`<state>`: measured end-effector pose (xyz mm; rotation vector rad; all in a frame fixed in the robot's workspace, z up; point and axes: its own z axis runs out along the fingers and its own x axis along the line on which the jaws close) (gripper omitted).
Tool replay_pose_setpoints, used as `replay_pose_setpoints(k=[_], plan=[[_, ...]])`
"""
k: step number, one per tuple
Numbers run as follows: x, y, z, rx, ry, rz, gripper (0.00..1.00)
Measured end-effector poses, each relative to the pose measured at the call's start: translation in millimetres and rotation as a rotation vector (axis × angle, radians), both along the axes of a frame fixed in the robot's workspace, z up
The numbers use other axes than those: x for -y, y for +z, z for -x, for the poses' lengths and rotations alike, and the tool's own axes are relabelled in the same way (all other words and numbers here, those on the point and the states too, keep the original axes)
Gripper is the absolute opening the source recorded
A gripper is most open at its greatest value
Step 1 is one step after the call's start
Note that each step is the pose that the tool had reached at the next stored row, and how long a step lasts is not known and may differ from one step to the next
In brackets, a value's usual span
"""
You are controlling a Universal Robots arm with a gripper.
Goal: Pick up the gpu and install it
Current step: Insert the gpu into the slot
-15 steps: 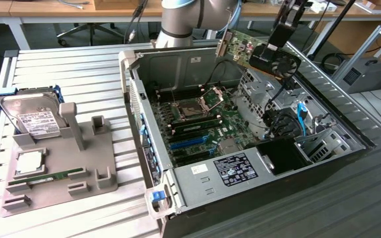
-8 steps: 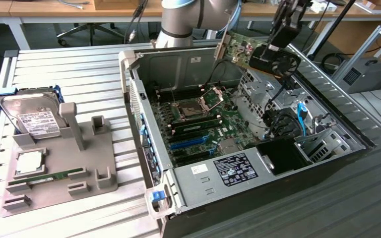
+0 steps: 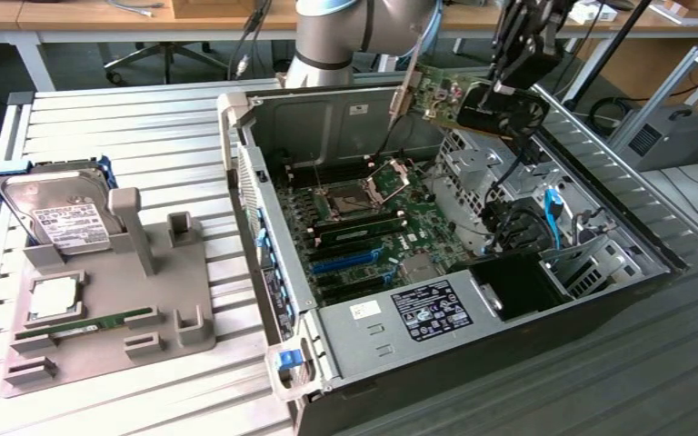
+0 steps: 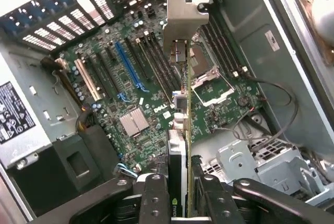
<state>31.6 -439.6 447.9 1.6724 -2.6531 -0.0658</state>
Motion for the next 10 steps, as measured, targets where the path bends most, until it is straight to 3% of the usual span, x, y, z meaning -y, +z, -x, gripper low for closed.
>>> replay_pose_setpoints(k=[6,10], plan=[[-0.1,-0.2,0.0,0.0,0.149,0.0013,0.27],[-0.1,-0.3,0.0,0.0,0.221,0.0019,0.27]])
